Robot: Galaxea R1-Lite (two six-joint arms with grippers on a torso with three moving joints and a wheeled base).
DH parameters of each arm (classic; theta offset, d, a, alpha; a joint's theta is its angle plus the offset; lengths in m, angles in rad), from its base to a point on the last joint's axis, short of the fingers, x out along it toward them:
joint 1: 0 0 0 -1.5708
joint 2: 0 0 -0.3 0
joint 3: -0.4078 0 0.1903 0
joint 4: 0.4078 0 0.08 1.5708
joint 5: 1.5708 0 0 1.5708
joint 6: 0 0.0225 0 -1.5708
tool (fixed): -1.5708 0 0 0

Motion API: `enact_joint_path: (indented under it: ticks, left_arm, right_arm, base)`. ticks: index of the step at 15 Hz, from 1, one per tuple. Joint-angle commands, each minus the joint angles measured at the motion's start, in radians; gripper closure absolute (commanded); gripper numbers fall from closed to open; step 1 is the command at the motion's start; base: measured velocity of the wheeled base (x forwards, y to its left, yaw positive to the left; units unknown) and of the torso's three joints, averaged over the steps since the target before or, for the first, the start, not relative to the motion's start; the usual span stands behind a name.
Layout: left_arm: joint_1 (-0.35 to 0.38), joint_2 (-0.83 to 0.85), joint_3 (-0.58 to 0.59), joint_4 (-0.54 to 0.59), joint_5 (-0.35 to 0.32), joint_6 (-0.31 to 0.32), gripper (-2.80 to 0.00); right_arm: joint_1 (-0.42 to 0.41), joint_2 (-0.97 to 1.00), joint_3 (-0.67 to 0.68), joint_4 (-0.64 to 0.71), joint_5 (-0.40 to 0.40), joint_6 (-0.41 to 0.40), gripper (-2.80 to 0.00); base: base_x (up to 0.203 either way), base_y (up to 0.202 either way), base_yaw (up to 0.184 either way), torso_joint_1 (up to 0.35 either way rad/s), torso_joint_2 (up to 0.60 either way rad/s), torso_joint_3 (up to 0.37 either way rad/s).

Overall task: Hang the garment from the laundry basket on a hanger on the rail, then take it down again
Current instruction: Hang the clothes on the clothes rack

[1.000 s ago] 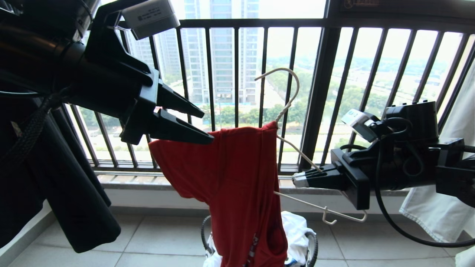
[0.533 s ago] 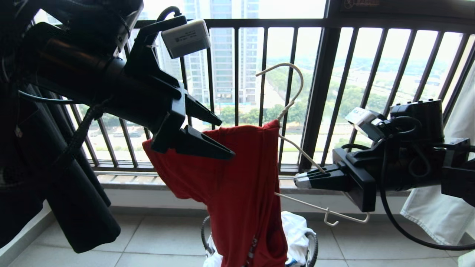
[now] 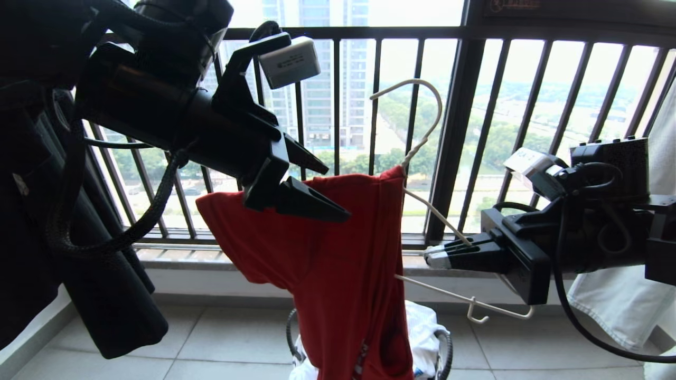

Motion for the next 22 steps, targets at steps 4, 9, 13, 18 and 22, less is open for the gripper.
enact_joint_path:
  ticks: [4,9,13,18,22]
  left_arm:
    - [-0.019,0.026,-0.002,-0.001,-0.004,0.003,-2.8]
    - [-0.042,0.042,-0.003,-0.026,-0.003,-0.021,-2.8]
    - [-0.042,0.046,-0.003,-0.025,0.0,-0.02,-2.8]
    - [-0.042,0.053,-0.002,-0.025,0.0,-0.017,-2.8]
    - [-0.042,0.058,0.0,-0.025,0.0,-0.015,-2.8]
  right_arm:
    - [0.002,-0.012,0.002,-0.002,0.007,-0.002,0.0]
    - [0.001,-0.018,-0.001,-0.004,0.006,-0.002,0.0]
    - [0.001,-0.019,-0.001,-0.004,0.006,-0.001,0.0]
    - [0.001,-0.018,-0.006,-0.004,0.005,0.002,0.0]
    - [0.0,-0.018,-0.009,-0.004,0.004,0.003,0.0]
  base:
    - [0.0,0.0,0.0,0.0,0.0,0.0]
    - [0.0,0.0,0.0,0.0,0.0,0.0]
    - [0.0,0.0,0.0,0.0,0.0,0.0]
    - [0.0,0.0,0.0,0.0,0.0,0.0]
    - [0.0,0.0,0.0,0.0,0.0,0.0]
